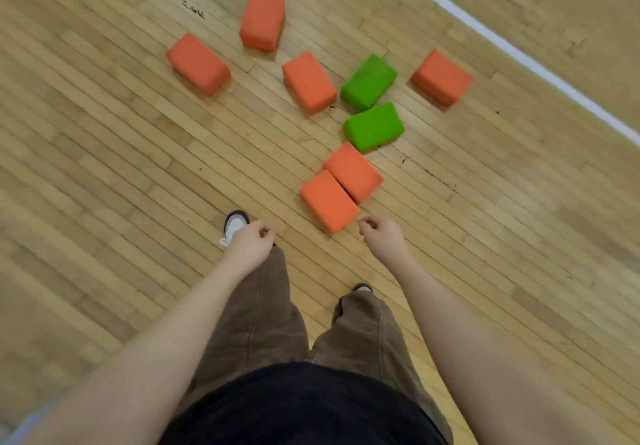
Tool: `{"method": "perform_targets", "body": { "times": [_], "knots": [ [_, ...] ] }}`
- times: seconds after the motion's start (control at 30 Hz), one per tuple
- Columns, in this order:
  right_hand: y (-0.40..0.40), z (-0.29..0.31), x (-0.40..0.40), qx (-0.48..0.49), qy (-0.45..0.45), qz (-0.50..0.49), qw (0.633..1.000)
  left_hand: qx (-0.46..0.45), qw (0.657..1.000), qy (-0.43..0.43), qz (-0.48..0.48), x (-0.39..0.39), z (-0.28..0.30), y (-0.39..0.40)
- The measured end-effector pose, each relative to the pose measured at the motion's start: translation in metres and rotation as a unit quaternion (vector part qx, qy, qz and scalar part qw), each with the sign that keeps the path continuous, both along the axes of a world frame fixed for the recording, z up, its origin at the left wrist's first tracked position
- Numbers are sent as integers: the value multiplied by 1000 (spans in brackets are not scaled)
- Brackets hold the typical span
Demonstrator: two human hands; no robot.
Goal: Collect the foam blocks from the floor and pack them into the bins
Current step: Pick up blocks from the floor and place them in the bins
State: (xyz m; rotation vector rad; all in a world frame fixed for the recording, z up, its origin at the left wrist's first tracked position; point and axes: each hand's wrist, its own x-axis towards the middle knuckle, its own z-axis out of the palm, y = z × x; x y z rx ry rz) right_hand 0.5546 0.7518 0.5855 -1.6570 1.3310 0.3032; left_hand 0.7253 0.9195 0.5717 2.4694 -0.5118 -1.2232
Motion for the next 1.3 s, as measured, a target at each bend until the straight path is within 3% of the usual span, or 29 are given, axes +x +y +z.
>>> {"method": "perform_targets", "body": {
  "times": [0.17,0.33,0.4,0.53,0.8,0.93,1.1,1.3],
  "knots": [
    [0,-24,98,-31,10,-19,999,16,979,-63,-193,107,-20,-43],
    [-13,-79,143,-32,61,-3,998,-21,895,-109,-431,155,-60,-112],
    [-19,-115,144,-22,74,11,997,-25,871,-106,-478,157,-94,-134],
    [-34,-207,127,-42,109,-20,993,-54,852,-117,-508,147,-186,-174],
    [-70,-439,79,-86,168,-55,980,-68,776,-140,-611,109,-418,-236],
    [-75,-528,66,-120,161,-60,978,-95,750,-197,-624,87,-509,-253],
    [-62,-587,66,-152,173,-55,972,-121,739,-200,-632,79,-567,-251],
    [-52,-597,68,-193,184,-46,963,-94,714,-194,-666,89,-587,-240]
  ]
}}
